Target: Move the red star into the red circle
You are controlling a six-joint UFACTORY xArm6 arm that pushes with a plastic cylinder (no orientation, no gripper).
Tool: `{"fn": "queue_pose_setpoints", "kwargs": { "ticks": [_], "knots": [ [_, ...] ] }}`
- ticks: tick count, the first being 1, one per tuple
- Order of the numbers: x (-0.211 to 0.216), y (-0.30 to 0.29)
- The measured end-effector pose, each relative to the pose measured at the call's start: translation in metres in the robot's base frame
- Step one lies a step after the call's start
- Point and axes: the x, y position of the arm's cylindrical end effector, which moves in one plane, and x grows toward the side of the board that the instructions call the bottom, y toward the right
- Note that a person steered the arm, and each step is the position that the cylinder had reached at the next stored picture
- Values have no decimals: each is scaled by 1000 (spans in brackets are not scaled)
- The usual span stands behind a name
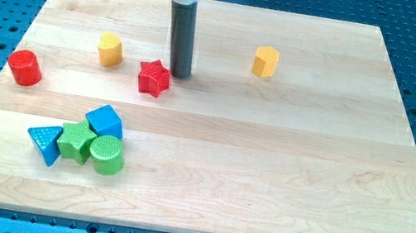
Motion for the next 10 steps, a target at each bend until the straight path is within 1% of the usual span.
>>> {"fn": "queue_pose_setpoints", "kwargs": {
  "ticks": [1, 2, 3, 4, 5, 6, 7, 8, 9, 10],
  "knots": [
    [21, -21],
    [26, -145],
    [41, -83],
    [91, -136],
    [120, -186],
    [111, -213],
    [98, -201],
    [97, -209],
    [116, -224],
    [93, -208]
  ]
}}
